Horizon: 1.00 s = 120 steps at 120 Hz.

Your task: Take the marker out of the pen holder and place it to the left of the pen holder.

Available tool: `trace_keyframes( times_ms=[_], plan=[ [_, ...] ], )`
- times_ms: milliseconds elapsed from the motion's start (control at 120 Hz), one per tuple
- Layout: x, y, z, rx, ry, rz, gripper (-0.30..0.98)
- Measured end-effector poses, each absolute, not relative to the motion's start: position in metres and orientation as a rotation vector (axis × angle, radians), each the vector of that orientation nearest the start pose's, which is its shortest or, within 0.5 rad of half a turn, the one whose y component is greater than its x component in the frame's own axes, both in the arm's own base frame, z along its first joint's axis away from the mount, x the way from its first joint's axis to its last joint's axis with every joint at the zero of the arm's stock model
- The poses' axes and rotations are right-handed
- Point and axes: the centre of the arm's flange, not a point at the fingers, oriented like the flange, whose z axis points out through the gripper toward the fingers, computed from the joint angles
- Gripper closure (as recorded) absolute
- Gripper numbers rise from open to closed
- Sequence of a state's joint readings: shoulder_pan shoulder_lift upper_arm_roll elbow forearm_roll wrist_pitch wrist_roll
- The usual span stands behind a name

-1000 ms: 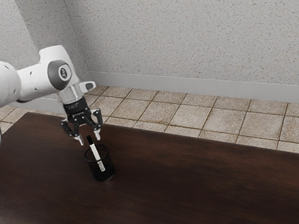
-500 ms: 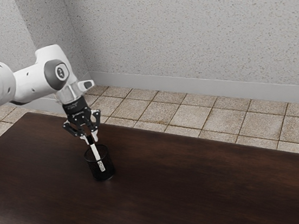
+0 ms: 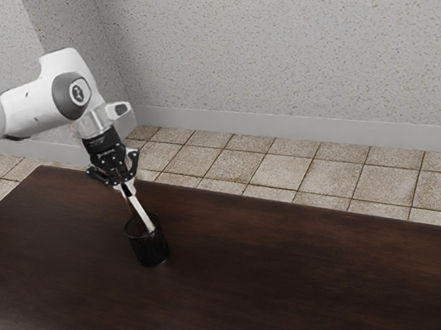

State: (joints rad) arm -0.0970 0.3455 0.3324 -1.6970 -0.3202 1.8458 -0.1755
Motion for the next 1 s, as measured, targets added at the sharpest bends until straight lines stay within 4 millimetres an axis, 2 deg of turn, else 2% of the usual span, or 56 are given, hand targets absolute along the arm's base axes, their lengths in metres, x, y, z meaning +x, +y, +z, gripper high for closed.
trace_keyframes(
  times_ms=[117, 192, 258, 350, 433, 500, 608, 742, 883, 1000],
  plan=[
    [0.611, 0.110, 0.453, -3.226, -0.811, 0.139, 0.77],
    [0.599, 0.122, 0.485, -3.212, -0.809, 0.089, 0.77],
    [0.588, 0.141, 0.495, -3.161, -0.816, 0.118, 0.77],
    [0.575, 0.157, 0.490, -3.068, -0.804, 0.229, 0.77],
    [0.568, 0.165, 0.468, -2.968, -0.789, 0.385, 0.77],
    [0.568, 0.171, 0.436, -2.878, -0.786, 0.537, 0.77],
    [0.573, 0.181, 0.371, -2.714, -0.781, 0.783, 0.77],
    [0.577, 0.186, 0.311, -2.554, -0.776, 0.996, 0.77],
    [0.573, 0.187, 0.283, -2.475, -0.778, 1.107, 0.77],
    [0.569, 0.189, 0.277, -2.474, -0.802, 1.146, 0.51]
  ],
)
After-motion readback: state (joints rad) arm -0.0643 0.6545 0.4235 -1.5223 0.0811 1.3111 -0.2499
